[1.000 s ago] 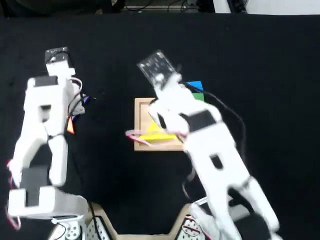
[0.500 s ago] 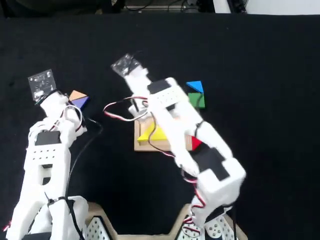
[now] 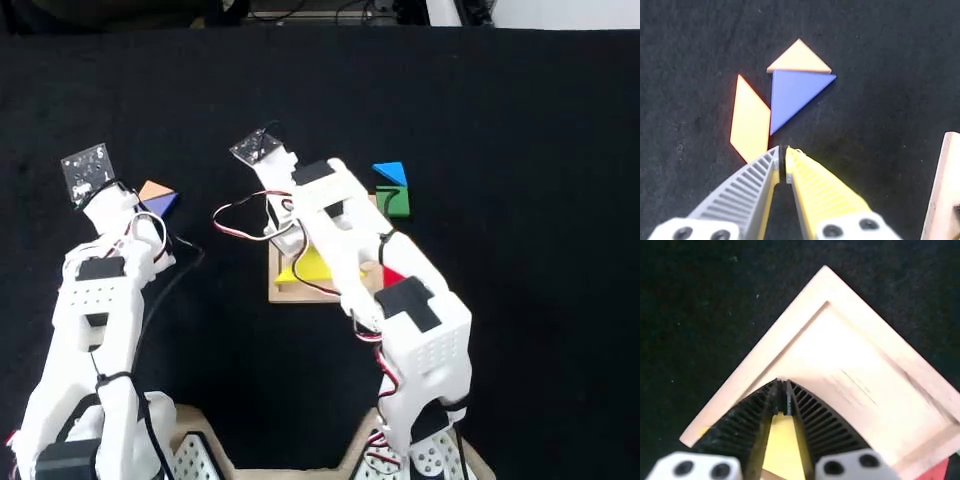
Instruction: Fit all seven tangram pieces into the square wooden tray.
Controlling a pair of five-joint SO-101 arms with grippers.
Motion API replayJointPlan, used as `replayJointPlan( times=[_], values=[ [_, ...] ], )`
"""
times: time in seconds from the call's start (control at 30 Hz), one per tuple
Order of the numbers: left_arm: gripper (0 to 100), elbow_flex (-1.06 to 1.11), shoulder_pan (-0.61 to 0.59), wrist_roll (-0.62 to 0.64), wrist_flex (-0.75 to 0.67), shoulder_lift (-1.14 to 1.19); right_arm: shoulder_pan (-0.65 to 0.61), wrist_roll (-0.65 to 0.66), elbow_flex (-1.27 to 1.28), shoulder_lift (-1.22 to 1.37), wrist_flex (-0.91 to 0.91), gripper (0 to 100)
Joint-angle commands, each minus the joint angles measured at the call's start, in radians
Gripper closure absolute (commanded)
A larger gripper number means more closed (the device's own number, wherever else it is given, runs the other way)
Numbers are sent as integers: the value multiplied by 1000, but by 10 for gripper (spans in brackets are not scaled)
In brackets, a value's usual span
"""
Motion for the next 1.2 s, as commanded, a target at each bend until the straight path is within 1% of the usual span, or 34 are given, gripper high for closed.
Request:
replayJointPlan(
  times=[0.0, 0.13, 0.23, 0.33, 0.4, 0.5, 0.6, 0.7, 0.77, 0.97, 1.17],
  values=[
    [967, -65, -13, 12, -20, 3, 31, 9, -28, -27, 37, 988],
    [967, -61, -13, 12, -20, 2, 35, 18, 18, -79, 78, 988],
    [967, -61, -13, 12, -20, 0, 35, 69, 81, -97, 80, 988],
    [968, -61, -13, 12, -20, 0, 51, 71, 91, -130, 83, 988],
    [968, -58, -13, 12, -20, 0, 72, 71, 90, -196, 83, 988],
    [969, -56, -15, 12, -20, 0, 146, 71, 94, -335, 75, 988],
    [969, -56, -15, 12, -20, 0, 262, 71, 119, -412, 58, 988],
    [970, -56, -15, 12, -20, 0, 371, 78, 154, -395, -2, 988],
    [970, -54, -13, 12, -20, 0, 422, 78, 160, -358, -26, 988],
    [970, -54, -15, 12, -15, 0, 427, 109, 160, -220, -31, 988],
    [970, -53, -15, 12, -14, 0, 427, 115, 156, -166, -51, 988]
  ],
)
